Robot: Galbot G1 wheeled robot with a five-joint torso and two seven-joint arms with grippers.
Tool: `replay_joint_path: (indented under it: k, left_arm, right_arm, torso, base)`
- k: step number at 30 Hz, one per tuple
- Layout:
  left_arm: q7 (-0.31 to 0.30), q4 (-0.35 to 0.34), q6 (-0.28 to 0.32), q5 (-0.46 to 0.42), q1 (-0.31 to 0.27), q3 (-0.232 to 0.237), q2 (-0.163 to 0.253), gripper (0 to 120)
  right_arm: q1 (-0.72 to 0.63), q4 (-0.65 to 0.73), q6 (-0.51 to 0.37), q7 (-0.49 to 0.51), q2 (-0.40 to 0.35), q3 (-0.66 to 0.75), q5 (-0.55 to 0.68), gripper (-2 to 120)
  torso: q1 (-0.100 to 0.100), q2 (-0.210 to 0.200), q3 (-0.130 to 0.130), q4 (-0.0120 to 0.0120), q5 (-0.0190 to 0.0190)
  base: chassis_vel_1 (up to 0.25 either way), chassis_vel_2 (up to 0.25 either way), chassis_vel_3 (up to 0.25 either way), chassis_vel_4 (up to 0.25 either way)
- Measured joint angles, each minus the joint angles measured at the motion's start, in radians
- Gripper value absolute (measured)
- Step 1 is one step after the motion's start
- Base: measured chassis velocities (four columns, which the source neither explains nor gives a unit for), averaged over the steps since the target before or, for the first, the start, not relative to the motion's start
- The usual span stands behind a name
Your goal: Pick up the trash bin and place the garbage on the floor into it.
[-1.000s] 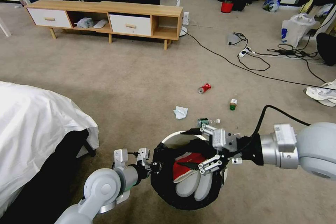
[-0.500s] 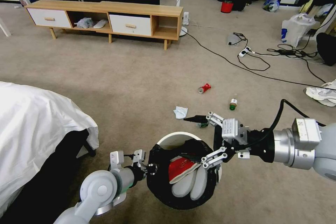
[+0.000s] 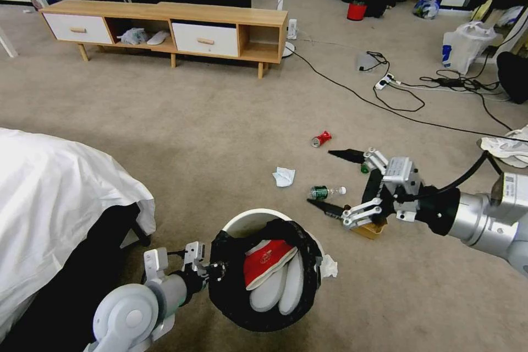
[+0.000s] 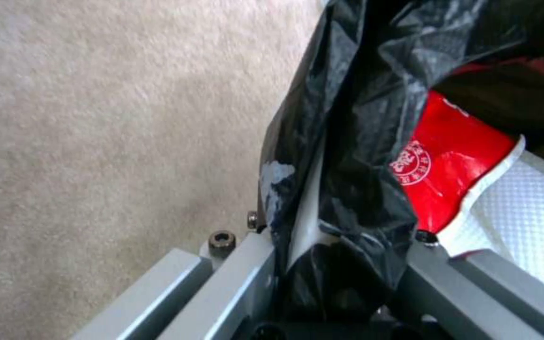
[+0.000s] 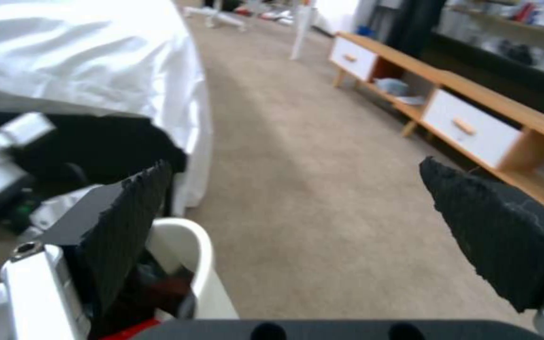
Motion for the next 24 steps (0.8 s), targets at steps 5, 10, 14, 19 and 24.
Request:
replay_joint_path:
  k: [5, 10, 14, 19, 24]
  left_arm:
    - [0.002, -0.025, 0.000, 0.019, 0.021, -0.030, -0.023, 0]
    - [0.005, -0.040, 0.000, 0.038, 0.030, -0.047, -0.041, 0]
    - [0.013, -0.051, 0.000, 0.066, 0.046, -0.069, -0.060, 0]
    - [0.024, -0.057, -0.001, 0.103, 0.061, -0.087, -0.077, 0]
    - [0.030, -0.053, -0.010, 0.131, 0.063, -0.106, -0.092, 0]
  right_arm:
    - [0.001, -0.018, 0.013, 0.018, 0.071, -0.023, -0.047, 100]
    - [0.007, -0.038, 0.022, 0.035, 0.132, -0.054, -0.087, 100]
    - [0.009, -0.059, 0.032, 0.046, 0.186, -0.086, -0.147, 100]
    - [0.015, -0.083, 0.039, 0.060, 0.250, -0.141, -0.207, 100]
    - [0.028, -0.125, 0.049, 0.068, 0.309, -0.220, -0.273, 100]
  torso:
    - [0.000, 0.000, 0.000, 0.0000, -0.0001]
    - [0.000, 0.000, 0.000, 0.0000, -0.0001]
    - [0.000, 0.000, 0.000, 0.0000, -0.0001]
    - [0.000, 0.000, 0.000, 0.0001, -0.0001]
    - [0.000, 0.000, 0.000, -0.0001, -0.0001]
  base:
    - [0.000, 0.000, 0.000, 0.000]
    - [0.000, 0.000, 0.000, 0.000]
    - [0.000, 0.000, 0.000, 0.000]
    - [0.000, 0.000, 0.000, 0.000]
    - [0.000, 0.000, 0.000, 0.000]
